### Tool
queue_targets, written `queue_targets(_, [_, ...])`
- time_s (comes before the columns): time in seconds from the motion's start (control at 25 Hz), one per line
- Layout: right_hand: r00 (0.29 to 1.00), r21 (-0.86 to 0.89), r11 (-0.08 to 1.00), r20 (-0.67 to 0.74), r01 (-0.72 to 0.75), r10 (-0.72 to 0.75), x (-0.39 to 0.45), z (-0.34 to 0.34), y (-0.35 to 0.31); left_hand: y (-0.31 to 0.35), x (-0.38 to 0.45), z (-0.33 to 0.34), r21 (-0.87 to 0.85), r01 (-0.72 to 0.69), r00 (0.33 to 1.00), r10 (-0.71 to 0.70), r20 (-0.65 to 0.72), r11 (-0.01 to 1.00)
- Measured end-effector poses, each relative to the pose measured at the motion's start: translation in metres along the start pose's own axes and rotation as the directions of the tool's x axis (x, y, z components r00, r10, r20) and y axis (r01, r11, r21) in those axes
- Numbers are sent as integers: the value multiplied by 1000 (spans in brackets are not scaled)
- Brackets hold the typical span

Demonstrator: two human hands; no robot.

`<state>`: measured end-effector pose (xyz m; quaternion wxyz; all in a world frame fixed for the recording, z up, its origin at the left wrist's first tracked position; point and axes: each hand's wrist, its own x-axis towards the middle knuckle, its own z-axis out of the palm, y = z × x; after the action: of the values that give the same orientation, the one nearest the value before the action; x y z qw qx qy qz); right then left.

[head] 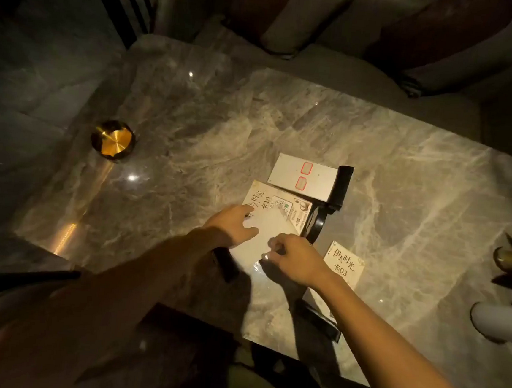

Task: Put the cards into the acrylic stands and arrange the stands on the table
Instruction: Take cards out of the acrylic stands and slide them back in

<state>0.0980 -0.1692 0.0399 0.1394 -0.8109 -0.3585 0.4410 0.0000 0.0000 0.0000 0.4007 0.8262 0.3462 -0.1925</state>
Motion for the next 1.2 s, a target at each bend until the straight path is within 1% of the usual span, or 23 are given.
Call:
queue_targets(0.04, [999, 70, 997, -15, -30, 31, 0, 6, 2, -3, 3, 2, 5, -5, 1000, 5, -2, 1000])
queue_targets(0.12, [994, 202, 974, -36, -97, 107, -3, 16, 2, -12, 9, 8, 14, -5, 999, 4, 45, 1000])
queue_targets(0.2, [984, 299, 940, -15, -165, 177, -6, 27, 0, -21, 14, 14, -26, -10, 998, 11, 66, 1000])
queue_targets(0.28, [971, 396, 890, 12, -225, 240, -7, 32, -1, -25, 16, 15, -81, -25, 999, 29, 41, 996])
queue_targets(0.36, [954, 496, 820, 61, -284, 294, -8, 35, -7, -20, 12, 7, -169, -4, 1000, 5, 6, 986])
queue_targets(0.4, [947, 579, 758, 89, -301, 308, -8, 35, -11, -19, 10, 5, -230, -3, 1000, 0, -16, 973])
queue_targets(0.44, [944, 680, 670, 108, -299, 312, -9, 34, -16, -17, 5, 3, -275, -29, 999, 19, -38, 961])
queue_targets(0.52, [944, 839, 478, 115, -259, 309, -9, 24, -28, -16, -7, -1, -312, -86, 995, 64, -81, 946])
queue_targets(0.56, [947, 883, 406, 112, -234, 302, -8, 18, -34, -16, -14, -4, -332, -114, 991, 83, -108, 936])
queue_targets(0.6, [952, 899, 382, 105, -215, 288, -5, 13, -39, -18, -18, -5, -359, -146, 986, 105, -130, 922])
queue_targets(0.68, [960, 882, 430, 81, -193, 267, 1, 6, -48, -18, -29, -5, -430, -203, 974, 139, -177, 880])
queue_targets(0.72, [959, 874, 453, 49, -177, 280, 5, 4, -53, -16, -33, -4, -465, -210, 973, 138, -185, 860])
queue_targets(0.8, [937, 844, 519, -60, -136, 343, 12, 2, -58, -11, -40, -1, -566, -192, 979, 118, -166, 802])
queue_targets(0.88, [924, 789, 609, -176, -74, 339, 16, 0, -59, -12, -43, 2, -637, -181, 983, 121, -137, 749])
queue_targets(0.96, [937, 757, 653, -226, -4, 267, 15, -7, -62, -19, -44, 4, -642, -176, 984, 118, -134, 746])
queue_targets(1.0, [948, 738, 675, -230, 20, 222, 14, -9, -64, -25, -43, 4, -648, -175, 983, 91, -161, 741])
queue_targets(1.12, [965, 662, 744, -243, 87, 104, 15, -14, -66, -39, -42, -3, -670, -168, 951, -61, -304, 723])
queue_targets(1.2, [969, 620, 776, -243, 120, 43, 18, -15, -67, -43, -39, -11, -705, -169, 936, -112, -334, 689])
